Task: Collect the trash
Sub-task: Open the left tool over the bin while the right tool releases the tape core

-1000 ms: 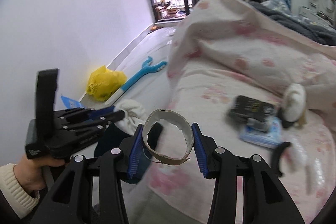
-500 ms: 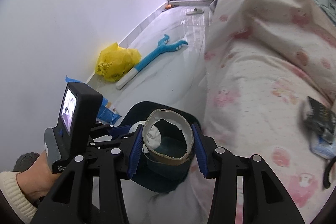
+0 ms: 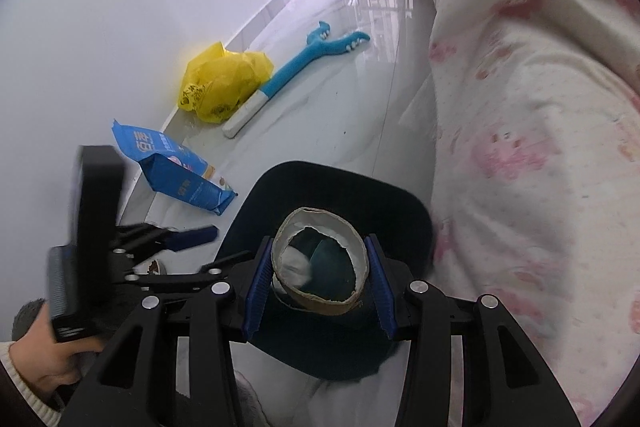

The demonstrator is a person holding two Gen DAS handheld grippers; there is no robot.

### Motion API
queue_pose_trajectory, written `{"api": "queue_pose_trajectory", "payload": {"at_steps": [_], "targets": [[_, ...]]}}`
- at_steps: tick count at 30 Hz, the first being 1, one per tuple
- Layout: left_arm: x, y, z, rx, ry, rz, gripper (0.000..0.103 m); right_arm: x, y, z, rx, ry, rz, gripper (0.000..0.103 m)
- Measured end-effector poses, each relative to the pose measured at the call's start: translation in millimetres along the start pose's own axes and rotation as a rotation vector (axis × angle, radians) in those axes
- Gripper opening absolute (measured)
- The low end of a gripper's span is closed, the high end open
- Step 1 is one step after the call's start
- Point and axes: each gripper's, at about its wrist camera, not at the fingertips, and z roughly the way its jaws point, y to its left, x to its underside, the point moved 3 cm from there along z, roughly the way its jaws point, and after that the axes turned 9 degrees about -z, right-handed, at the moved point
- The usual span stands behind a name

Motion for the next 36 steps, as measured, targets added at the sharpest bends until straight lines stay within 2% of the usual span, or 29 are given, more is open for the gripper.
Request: {"api": "queue_pose_trajectory", "payload": {"at_steps": [7,17,23,25,29,36], "targets": [[-7,11,-39,0.008,-0.128,0.026,0.071,-2,9,34,-0.001,0.063,0.005,0.046],[-11,30,-98,-0.005,-0.321,0.036,0.077,10,12,85,0.011,0.169,0.032,0.046],[-11,32,-123,0.007,-0.381,0.039,0.079,18,16,110,0.007,0.201,0.034,0.047],[-11,32,-130,0.022,-0.396,0.034,0.079,18,19,113,0.007,0.201,0.025,0.048],[-12,29,-144,0.039,-0.429,0.041,0.079,17,21,114,0.025,0.198,0.006,0.060],[-16,18,-174,0.066,-0.517,0.037,0.081,18,17,97,0.039,0.183,0.001,0.065]]}}
